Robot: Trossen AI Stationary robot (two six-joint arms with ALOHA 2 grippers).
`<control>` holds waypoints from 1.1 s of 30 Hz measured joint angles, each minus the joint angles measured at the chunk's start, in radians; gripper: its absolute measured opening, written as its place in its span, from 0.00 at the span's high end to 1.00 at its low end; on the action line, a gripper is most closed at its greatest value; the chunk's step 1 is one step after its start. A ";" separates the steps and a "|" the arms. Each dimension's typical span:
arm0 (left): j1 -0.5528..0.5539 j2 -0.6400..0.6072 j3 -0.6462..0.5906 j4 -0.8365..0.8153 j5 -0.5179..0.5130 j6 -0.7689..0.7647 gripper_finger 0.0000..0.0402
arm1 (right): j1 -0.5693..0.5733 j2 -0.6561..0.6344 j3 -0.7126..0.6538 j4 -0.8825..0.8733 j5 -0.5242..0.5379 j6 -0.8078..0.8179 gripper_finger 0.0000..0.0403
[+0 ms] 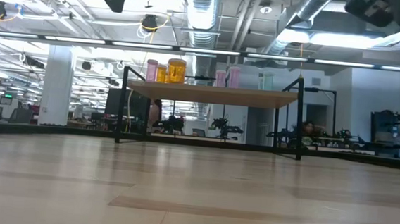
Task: Pick and place medicine bottles onto shelf by color
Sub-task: Put the blue pill bottle on the shelf
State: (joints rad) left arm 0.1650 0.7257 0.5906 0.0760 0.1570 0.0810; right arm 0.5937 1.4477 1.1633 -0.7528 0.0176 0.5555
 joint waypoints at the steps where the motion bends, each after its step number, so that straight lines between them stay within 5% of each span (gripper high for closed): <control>1: -0.013 -0.011 -0.022 0.020 -0.013 -0.013 0.55 | 0.007 0.016 0.000 0.005 -0.004 0.000 0.51; 11: -0.108 -0.091 -0.165 0.192 -0.161 -0.067 0.55 | 0.019 0.149 0.073 -0.004 -0.031 -0.092 0.51; 33: -0.198 -0.091 -0.165 0.197 -0.173 -0.082 0.55 | 0.006 0.309 0.094 -0.007 -0.080 -0.092 0.39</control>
State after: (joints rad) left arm -0.0326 0.6346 0.4259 0.2733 -0.0158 -0.0006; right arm 0.5995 1.7569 1.2572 -0.7603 -0.0620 0.4633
